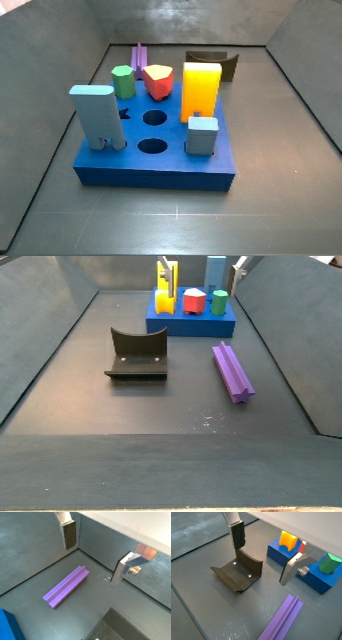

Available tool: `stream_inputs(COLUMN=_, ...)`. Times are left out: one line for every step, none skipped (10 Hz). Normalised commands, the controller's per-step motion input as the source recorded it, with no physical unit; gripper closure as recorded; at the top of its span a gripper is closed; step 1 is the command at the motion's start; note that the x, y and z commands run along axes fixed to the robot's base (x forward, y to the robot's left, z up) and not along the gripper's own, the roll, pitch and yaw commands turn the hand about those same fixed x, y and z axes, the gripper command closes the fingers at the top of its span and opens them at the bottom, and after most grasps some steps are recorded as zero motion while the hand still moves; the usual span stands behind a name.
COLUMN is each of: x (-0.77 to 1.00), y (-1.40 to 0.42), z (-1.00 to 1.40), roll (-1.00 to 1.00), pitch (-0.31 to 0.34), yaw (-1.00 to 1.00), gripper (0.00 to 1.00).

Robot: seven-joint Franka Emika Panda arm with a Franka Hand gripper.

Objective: Pick up the star object. Move up. Place the star object on the fixture. Regrasp the star object. Move to above the board. Insert the star object.
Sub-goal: Pick up the star object.

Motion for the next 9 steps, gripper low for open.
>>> stream_inputs(x=-0.31, y=0.03, z=-0.48, roll=0.12, pitch=-0.067, yaw=0.00, gripper=0.00)
stream_inputs(x=-0.99, y=0.00, z=-0.66, roll=-0.04, pitch=-0.241, yaw=0.00, gripper=0.00)
stream_inputs(x=-0.96, y=0.00, z=-0.72, roll=-0.03, pitch=-0.209, yaw=0.07, gripper=0.00)
stream_inputs(x=-0.81, y=0.00, z=-0.79, roll=-0.03, pitch=-0.184, yaw=0.11, gripper=0.00)
stream_inputs(x=-0.85, y=0.00, z=-0.84, roll=-0.03, pitch=-0.156, yaw=0.12, gripper=0.00)
stream_inputs(x=-0.87, y=0.00, z=-0.87, roll=-0.03, pitch=-0.141, yaw=0.13, gripper=0.00)
stream_inputs(x=-0.83, y=0.01, z=-0.87, roll=-0.03, pitch=-0.141, yaw=0.17, gripper=0.00)
stream_inputs(x=-0.38, y=0.00, z=-0.97, roll=-0.05, pitch=-0.060, yaw=0.22, gripper=0.00)
stream_inputs(x=0.00, y=-0.01, z=-0.96, roll=-0.09, pitch=-0.057, yaw=0.09, gripper=0.00)
